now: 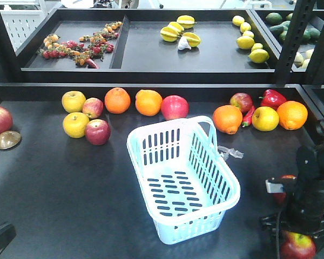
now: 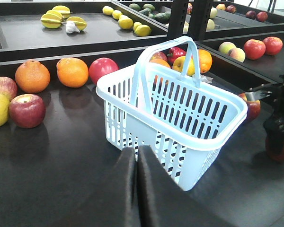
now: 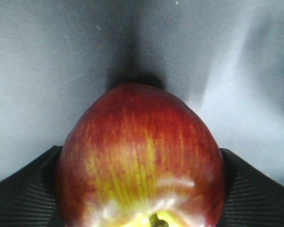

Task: Pick three apples into basket with both arms
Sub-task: 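Reach the right gripper down over the red apple nearest the robot, then close the right gripper on the red apple and lift it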

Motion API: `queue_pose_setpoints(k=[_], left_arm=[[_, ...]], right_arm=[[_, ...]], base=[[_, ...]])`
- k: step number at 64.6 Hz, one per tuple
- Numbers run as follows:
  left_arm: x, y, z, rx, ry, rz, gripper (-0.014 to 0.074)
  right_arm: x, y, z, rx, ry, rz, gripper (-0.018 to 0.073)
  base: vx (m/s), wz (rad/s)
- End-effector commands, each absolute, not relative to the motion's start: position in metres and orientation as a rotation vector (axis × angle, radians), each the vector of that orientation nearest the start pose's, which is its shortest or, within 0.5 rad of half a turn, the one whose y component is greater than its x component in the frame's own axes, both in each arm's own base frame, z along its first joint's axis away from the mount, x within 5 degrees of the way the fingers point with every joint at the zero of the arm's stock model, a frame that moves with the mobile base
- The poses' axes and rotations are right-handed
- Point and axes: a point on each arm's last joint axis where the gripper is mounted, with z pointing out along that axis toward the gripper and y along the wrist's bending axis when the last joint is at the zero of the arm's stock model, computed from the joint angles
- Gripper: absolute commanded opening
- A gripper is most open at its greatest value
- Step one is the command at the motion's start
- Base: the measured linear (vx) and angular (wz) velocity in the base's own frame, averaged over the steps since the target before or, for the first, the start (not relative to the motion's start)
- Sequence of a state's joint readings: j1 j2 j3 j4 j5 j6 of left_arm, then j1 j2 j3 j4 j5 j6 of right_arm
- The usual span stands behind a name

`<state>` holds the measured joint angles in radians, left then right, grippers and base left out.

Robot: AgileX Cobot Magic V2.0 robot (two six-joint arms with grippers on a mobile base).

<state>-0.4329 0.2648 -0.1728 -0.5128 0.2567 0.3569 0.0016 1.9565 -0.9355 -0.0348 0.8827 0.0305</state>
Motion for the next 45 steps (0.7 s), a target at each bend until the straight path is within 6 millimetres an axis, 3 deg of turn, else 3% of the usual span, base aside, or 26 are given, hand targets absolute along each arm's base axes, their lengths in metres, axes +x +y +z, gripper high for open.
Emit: queue_pose_setpoints(k=[1, 9, 19, 29, 37, 45], left_arm=[[0.067, -0.041, 0.247, 0.299, 1.730, -0.530, -0.0008], [0.067, -0.041, 0.247, 0.299, 1.730, -0.530, -0.0008], [0.067, -0.041, 0.247, 0.299, 1.731, -0.531, -0.0008], [0.067, -0.041, 0.247, 0.299, 1.731, -0.531, -0.0008], [0.067, -0.041, 0.247, 0.299, 1.731, -0.531, -0.0008], [0.067, -0.041, 0.247, 0.299, 1.731, -0.531, -0.0008]], right_arm=[[0.289, -0.003, 0.132, -0.015, 3.283, -0.057, 0.0221], [0.284, -0.003, 0.175, -0.028, 3.185, -0.061, 0.0120], [0.265, -0.002, 0.245, -0.037, 2.978, -0.045, 0.0062], [0.246, 0.018, 0.304, -0.119, 2.730, 0.240, 0.0055], [0.245, 0.041, 0.323, -0.223, 2.573, 0.574, 0.0057], [0.257, 0.065, 0.318, -0.326, 2.491, 0.685, 0.0058]], base=[[0.00, 0.00], [0.00, 0.00], [0.00, 0.00], [0.00, 0.00], [0.00, 0.00], [0.00, 0.00]])
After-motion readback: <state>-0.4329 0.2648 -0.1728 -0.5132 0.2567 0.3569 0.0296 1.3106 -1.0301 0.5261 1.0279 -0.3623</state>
